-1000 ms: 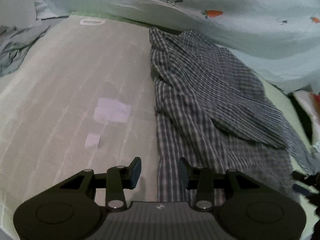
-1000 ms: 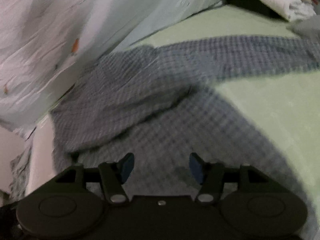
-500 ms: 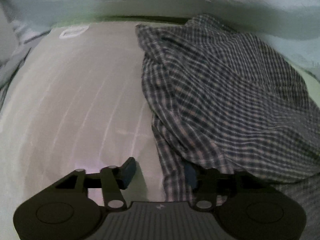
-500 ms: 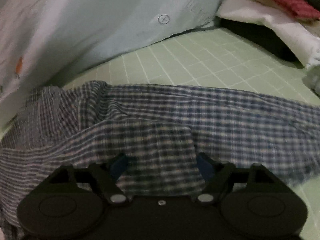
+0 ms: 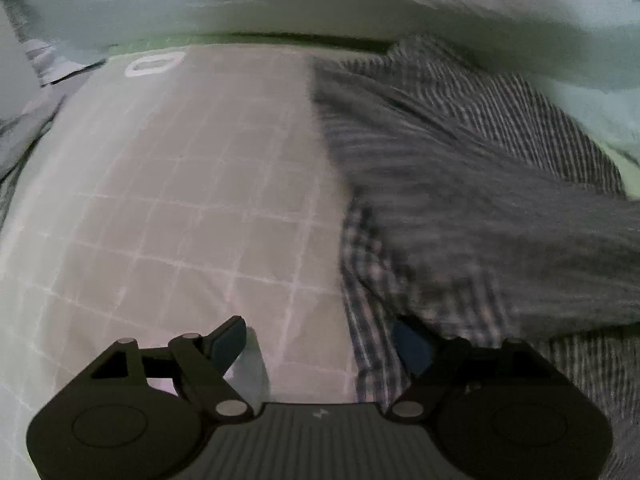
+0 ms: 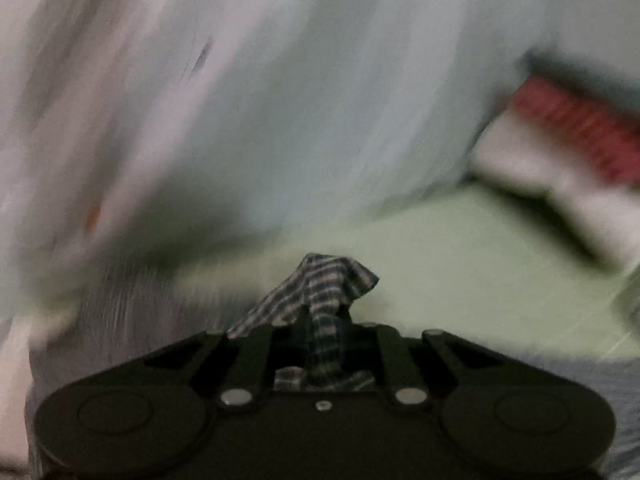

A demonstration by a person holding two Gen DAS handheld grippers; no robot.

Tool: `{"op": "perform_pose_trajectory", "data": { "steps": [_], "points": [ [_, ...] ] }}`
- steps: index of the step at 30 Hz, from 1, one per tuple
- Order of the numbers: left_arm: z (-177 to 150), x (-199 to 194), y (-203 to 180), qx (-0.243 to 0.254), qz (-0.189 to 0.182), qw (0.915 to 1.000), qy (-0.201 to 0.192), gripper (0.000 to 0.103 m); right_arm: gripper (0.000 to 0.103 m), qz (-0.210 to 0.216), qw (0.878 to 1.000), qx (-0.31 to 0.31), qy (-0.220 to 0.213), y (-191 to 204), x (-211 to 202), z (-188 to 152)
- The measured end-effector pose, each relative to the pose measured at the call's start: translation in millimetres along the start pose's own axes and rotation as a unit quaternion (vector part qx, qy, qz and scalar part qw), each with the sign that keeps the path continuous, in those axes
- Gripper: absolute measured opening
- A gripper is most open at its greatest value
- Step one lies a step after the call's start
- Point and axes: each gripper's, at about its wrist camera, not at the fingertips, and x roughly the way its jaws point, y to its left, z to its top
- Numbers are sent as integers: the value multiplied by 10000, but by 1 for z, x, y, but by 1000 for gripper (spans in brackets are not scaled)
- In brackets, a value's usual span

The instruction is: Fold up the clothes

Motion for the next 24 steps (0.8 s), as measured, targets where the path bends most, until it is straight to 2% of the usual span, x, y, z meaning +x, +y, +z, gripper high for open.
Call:
{"op": "perform_pose_trajectory", "data": {
  "steps": [2, 4, 5, 7, 10, 15, 19, 21, 22, 23, 24],
  "points": [
    [7, -4, 7, -275, -163, 9994, -126, 82, 13, -282, 9967, 625, -424, -20, -10, 14],
    [16, -4, 13, -490, -337, 9980, -209, 82, 13, -500, 9973, 514, -175, -31, 0, 16],
    [21, -2, 14, -522, -374, 9977, -239, 82, 13, -664, 9974, 259, 52, -30, 7, 14],
    [31, 1, 16, -553, -420, 9971, -309, 82, 13, -727, 9967, -148, 338, -27, 15, 6],
    [52, 10, 15, -634, -687, 9944, -485, 82, 13, -607, 9971, -101, 441, -26, 17, 0],
    [97, 41, 11, -964, -1154, 9866, -631, 81, 14, -708, 9954, 431, 472, -38, 21, -6],
    [127, 69, 2, -1038, -1415, 9827, -588, 78, 14, -746, 9955, 260, 530, -38, 26, -6],
    [138, 83, -2, -1014, -1439, 9832, -480, 69, 14, -761, 9953, 211, 553, -38, 29, -5],
    [142, 90, -4, -1011, -1411, 9840, -415, 59, 14, -774, 9952, 209, 559, -39, 30, -5],
    [144, 96, -6, -1034, -1417, 9838, -360, 42, 14, -776, 9951, 227, 577, -40, 32, -4],
    [146, 102, -7, -1090, -1449, 9830, -305, 30, 14, -785, 9949, 248, 588, -41, 34, -4]
  ]
}}
